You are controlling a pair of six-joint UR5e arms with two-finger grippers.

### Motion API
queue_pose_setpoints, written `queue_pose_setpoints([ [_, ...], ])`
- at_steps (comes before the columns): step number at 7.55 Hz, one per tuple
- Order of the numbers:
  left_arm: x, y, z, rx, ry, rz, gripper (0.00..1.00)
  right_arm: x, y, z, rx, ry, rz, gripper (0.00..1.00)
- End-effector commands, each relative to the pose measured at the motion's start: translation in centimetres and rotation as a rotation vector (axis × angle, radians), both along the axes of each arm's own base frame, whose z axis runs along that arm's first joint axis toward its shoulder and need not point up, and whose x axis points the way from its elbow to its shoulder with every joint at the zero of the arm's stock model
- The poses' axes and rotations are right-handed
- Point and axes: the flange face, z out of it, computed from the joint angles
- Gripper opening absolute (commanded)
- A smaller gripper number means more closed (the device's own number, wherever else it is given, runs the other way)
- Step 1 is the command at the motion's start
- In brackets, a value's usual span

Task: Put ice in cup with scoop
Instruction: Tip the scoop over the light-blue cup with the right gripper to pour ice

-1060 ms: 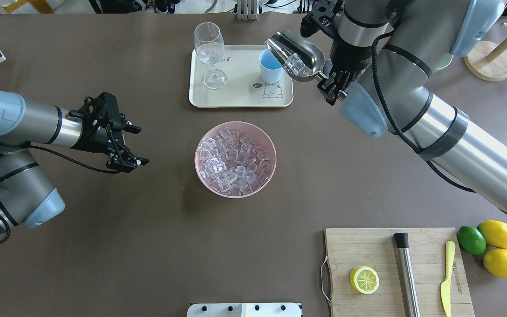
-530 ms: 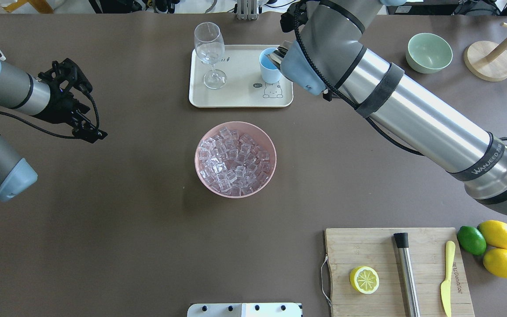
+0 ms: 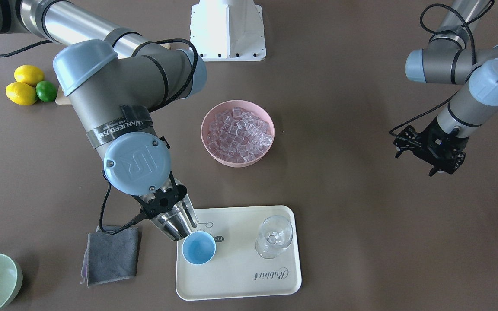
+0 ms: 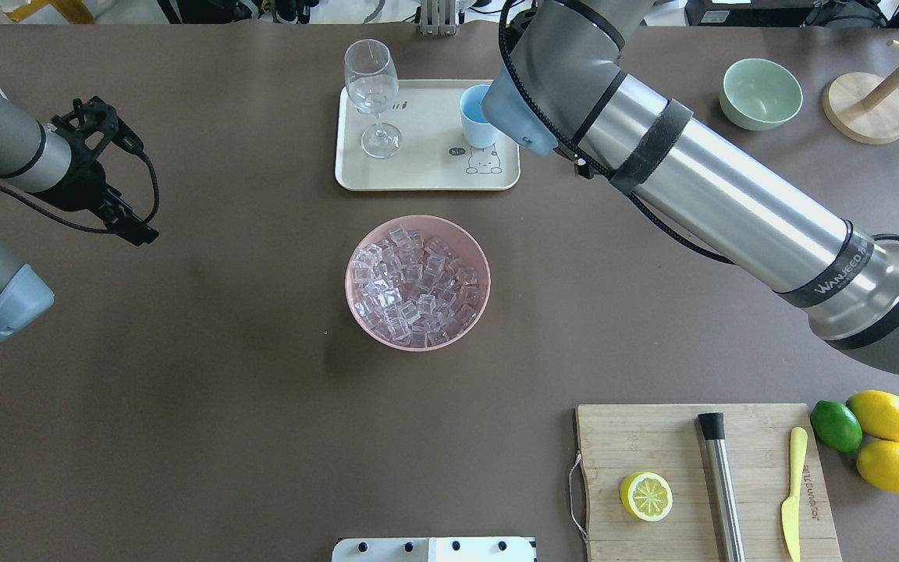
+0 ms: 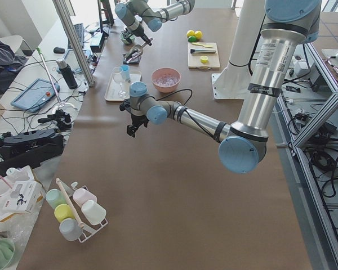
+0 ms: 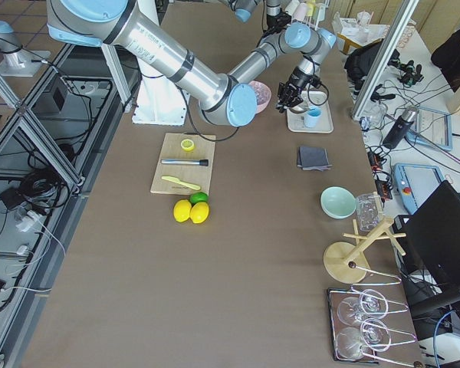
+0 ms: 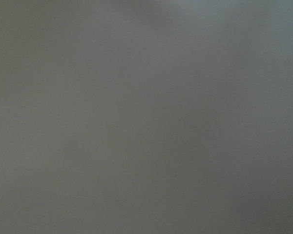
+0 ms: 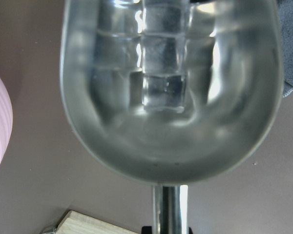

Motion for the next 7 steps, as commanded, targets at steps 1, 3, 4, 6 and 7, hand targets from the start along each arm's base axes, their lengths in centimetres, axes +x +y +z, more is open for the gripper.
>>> queue_pose_setpoints([
  [1,-7.5,0.9,4.8,-0.137,0.037,-0.058,0.98,-1.2,-1.6,-0.2,-0.032,0.036,-0.019,0.00],
  [3,-14.1,2.6,9.1,-0.239,0.061,-0.135,0.98,-1.7,-2.4,-0.9,-0.036,0.044,-0.047,0.00],
  [4,-17.9,4.1,11.6,-0.293,0.068,-0.190,0.98,-2.1,-2.9,-1.0,-0.048,0.053,-0.059,0.00],
  [6,-23.7,7.7,15.9,-0.384,0.081,-0.283,0.98,-2.5,-3.6,-1.6,-0.055,0.070,-0.084,0.00],
  [7,-25.6,8.3,16.3,-0.416,0.103,-0.315,0.98,-2.4,-3.6,-1.8,-0.063,0.085,-0.092,0.00],
])
